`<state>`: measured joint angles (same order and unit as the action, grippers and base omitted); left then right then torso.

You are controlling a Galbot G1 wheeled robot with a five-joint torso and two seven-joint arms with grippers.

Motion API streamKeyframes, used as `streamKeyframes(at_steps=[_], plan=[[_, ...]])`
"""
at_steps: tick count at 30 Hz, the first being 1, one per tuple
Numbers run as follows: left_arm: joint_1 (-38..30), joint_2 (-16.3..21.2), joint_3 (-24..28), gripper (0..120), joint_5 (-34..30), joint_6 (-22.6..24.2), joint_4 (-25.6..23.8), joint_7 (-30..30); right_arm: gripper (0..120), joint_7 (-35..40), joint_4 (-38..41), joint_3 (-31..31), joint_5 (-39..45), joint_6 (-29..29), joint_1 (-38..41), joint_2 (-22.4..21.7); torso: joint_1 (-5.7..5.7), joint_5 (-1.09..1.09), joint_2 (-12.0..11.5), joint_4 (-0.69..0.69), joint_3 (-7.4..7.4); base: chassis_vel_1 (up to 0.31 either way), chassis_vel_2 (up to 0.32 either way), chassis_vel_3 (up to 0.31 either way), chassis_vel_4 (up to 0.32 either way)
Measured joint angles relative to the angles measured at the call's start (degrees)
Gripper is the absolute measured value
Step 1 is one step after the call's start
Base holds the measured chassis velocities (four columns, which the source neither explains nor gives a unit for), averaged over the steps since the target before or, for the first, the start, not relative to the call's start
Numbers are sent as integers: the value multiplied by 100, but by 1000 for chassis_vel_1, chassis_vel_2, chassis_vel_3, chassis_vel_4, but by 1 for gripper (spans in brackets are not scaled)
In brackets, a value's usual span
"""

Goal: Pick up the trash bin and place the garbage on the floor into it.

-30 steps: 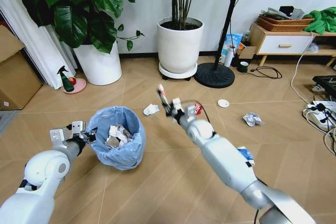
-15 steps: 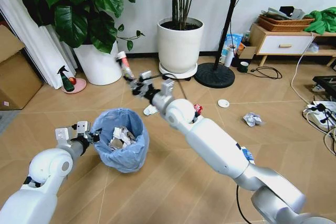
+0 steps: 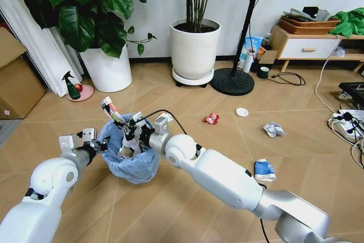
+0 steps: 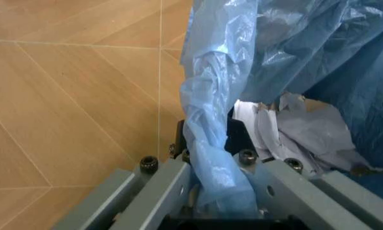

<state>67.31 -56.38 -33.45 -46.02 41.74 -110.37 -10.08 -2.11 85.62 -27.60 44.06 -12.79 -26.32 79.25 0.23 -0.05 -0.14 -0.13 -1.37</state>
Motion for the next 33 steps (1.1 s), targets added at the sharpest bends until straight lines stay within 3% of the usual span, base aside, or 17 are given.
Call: streamKeyframes(at_steps=[14,18,21,33], plan=[[-2,-18,-30,0,15,-16,-19,5,71,80,15,2,-40,24,-3,-9,0,0,0,0,0,0,0,0,0],[-1,-19,-30,0,16,-17,-23,4,81,148,64,83,-78,27,-10,-17,0,0,0,0,0,0,0,0,0],[-1,-13,-60,0,18,-19,-23,5,97,442,251,399,-100,-40,-25,-84,0,1,0,0,0,0,0,0,0],[25,-31,-133,0,18,-22,-58,40,100,1053,844,1630,-196,-501,-398,-683,0,1,0,1,0,0,0,0,0]])
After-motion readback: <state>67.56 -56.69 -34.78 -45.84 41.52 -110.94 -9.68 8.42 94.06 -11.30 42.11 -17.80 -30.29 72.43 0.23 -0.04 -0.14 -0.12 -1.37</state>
